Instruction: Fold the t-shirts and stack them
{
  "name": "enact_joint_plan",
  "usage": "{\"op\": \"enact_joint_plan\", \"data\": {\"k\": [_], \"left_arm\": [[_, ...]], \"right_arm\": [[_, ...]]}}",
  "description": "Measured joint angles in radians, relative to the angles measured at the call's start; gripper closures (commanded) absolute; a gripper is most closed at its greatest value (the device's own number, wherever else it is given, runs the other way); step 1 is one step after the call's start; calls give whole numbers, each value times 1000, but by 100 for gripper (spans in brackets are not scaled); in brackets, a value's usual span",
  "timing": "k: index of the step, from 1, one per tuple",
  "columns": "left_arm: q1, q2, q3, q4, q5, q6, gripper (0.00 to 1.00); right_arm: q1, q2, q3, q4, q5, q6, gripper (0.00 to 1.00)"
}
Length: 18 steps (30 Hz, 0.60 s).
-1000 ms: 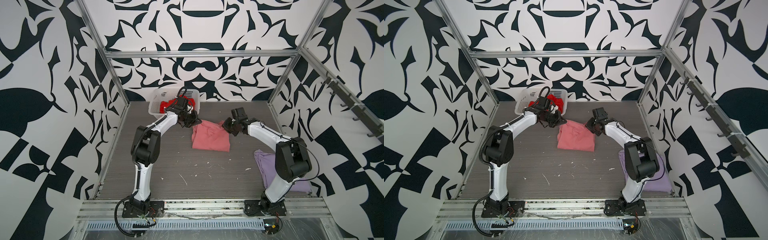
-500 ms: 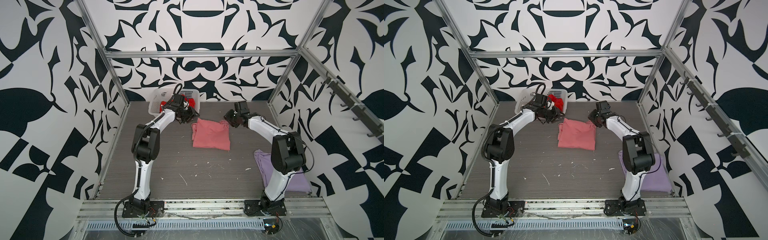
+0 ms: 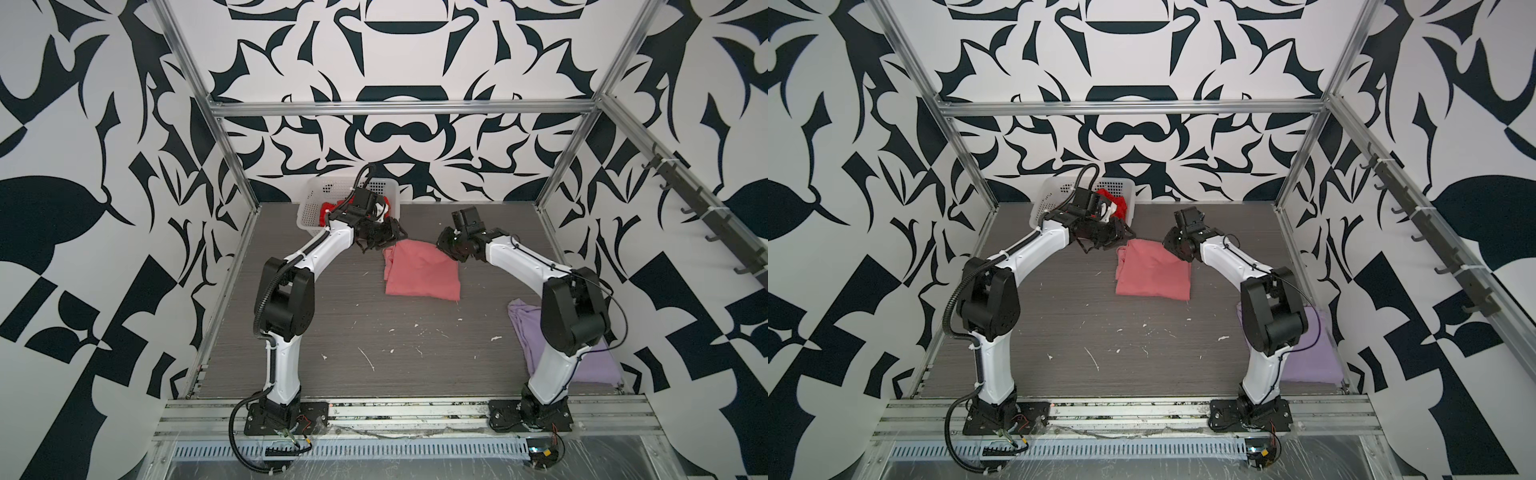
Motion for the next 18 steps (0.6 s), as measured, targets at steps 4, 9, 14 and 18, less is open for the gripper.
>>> {"op": "enact_joint_plan", "data": {"k": [4,9,14,18], "left_arm": [[-47,63,36,9,-21,7,47],[-51,130,3,15,-79,6,47],[-34,145,-108,30,-127,-8,47],[-29,140,-153,82,-128,-24,48]], "right_arm": [[-1,123,56,2,-3,-8,67],[-3,201,80,19,5,-15,69],[-3,211,80,13,22,-26,69],[-2,209,76,1,38,-40,69]]}}
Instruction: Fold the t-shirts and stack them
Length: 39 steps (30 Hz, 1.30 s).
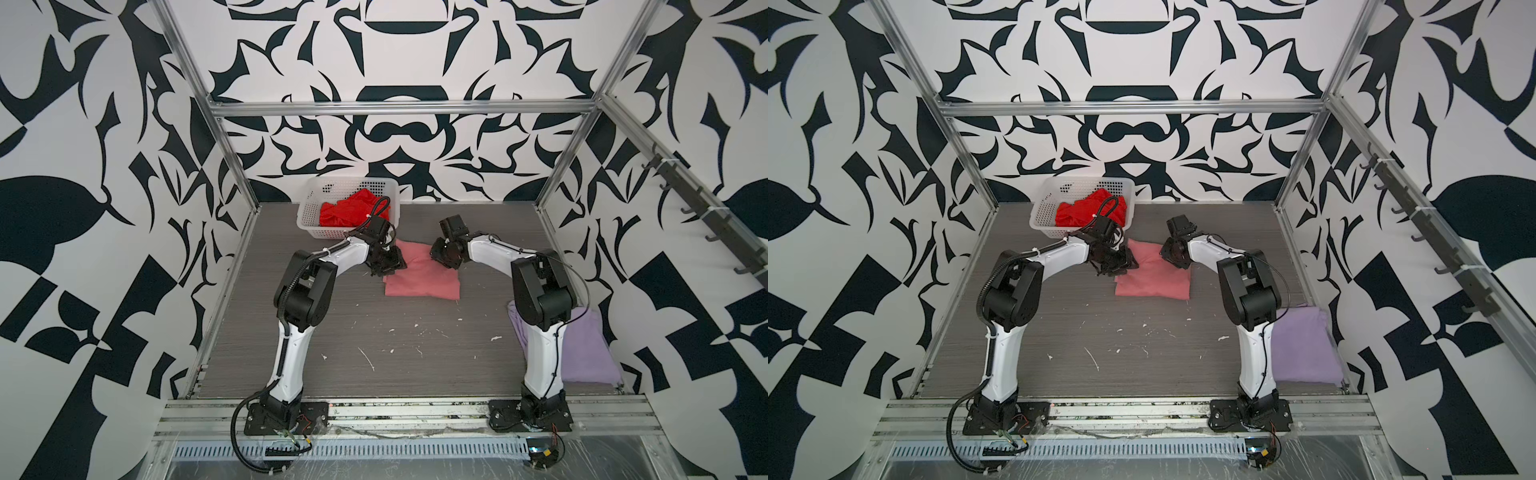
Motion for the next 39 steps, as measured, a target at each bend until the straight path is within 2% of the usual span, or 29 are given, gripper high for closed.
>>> {"op": "enact_joint_plan", "data": {"k": [9,16,21,28,34,37,39], "left_arm": [[0,-65,-135,114,0,-3,49],[-29,-107,-191,100,3,43,51],[-67,-175,-282,64,50,76,51],[-111,-272,-348,-30,46,76,46],[-73,-380,-354,-39,3,87,38],[-50,-451,-405,-9,-31,95,31],[-32,-483,-446,9,-56,101,30]], "right_arm": [[0,-102,-145,-12,31,-32,69],[-1,-199,-283,-28,71,-62,69],[-7,-249,-333,-88,121,-84,68],[-11,-372,-372,-142,145,-107,67],[17,-494,-374,-139,145,-109,66],[62,-493,-373,-126,140,-101,65],[95,-474,-373,-114,128,-88,65]]}}
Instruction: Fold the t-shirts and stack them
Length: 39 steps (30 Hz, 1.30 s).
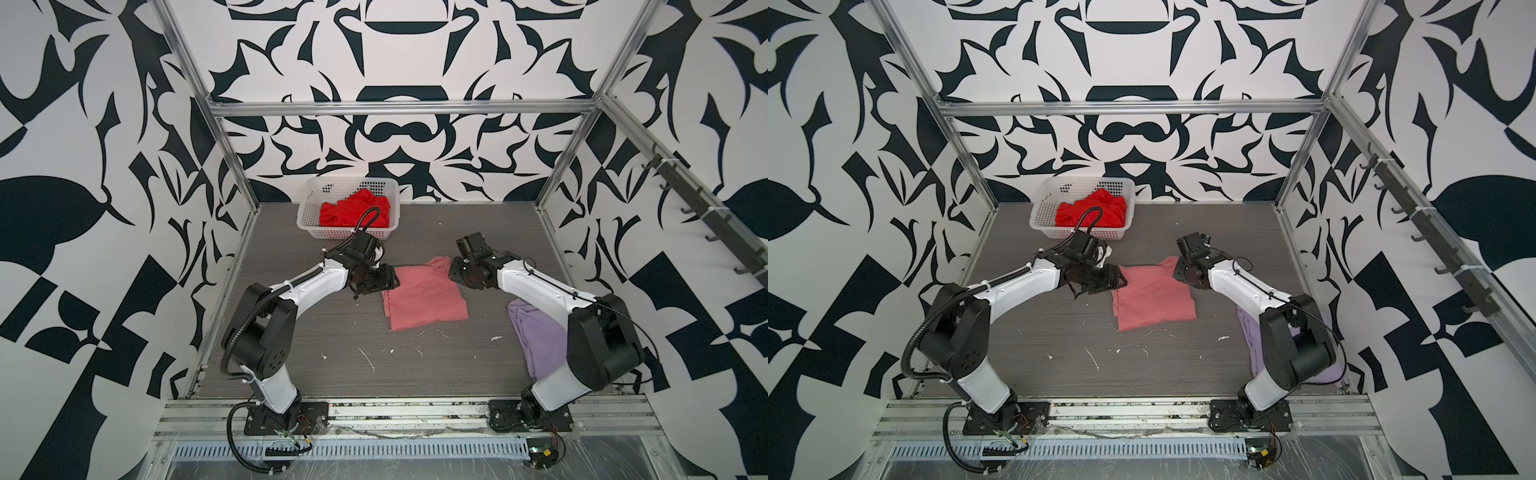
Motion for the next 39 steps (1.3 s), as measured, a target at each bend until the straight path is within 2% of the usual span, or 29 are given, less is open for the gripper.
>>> {"op": "enact_joint_plan", "data": {"k": [8,12,14,17,28,35,39], "left_arm": [[62,31,-71,66,-44,15,18],[63,80,-71,128,-11,10,16],[63,107,-73,159,18,4,12],[63,135,-82,209,80,-5,11],[64,177,-155,447,280,-79,13],[42,197,-215,649,309,-202,14],[5,223,-230,748,287,-264,28]], "right_arm": [[78,179,29,55,-53,58,65],[87,238,47,66,-62,88,65],[89,244,58,66,-66,102,65],[90,253,64,65,-71,117,65],[87,256,51,87,-87,181,66],[84,258,34,162,-121,189,67],[83,267,33,203,-140,188,67]]}}
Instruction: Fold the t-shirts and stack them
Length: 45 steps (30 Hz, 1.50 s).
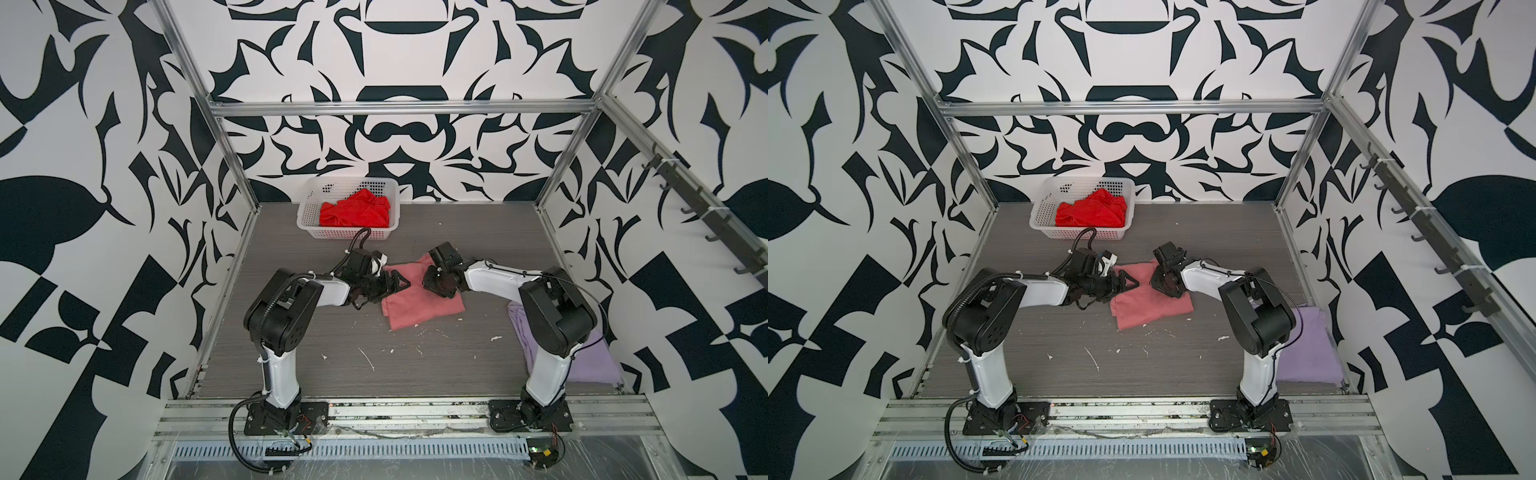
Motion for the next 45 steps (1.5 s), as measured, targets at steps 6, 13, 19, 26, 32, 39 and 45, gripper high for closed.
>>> {"op": "enact_joint_plan", "data": {"k": [6,13,19,26,32,39,45], "left_arm": [[-18,29,-51,134,-51,-104,67],[-42,24,-72,154,-132,-187,100],[-56,-42,-25,22,-201,-236,100],[-67,-60,291,-289,-282,-299,100],[-65,-50,483,-451,-315,-410,100],[-66,8,605,-555,-327,-519,100],[-66,11,556,-531,-346,-663,100]], "right_arm": [[-2,-8,-28,51,-16,-1,68],[-13,-35,-70,108,-40,-11,59],[-53,-125,-133,107,-95,-6,32],[-124,-428,-266,119,-97,117,16],[-103,-570,-494,383,-84,355,7],[-92,-521,-614,599,-58,547,2],[-89,-399,-660,974,-21,728,2]]}}
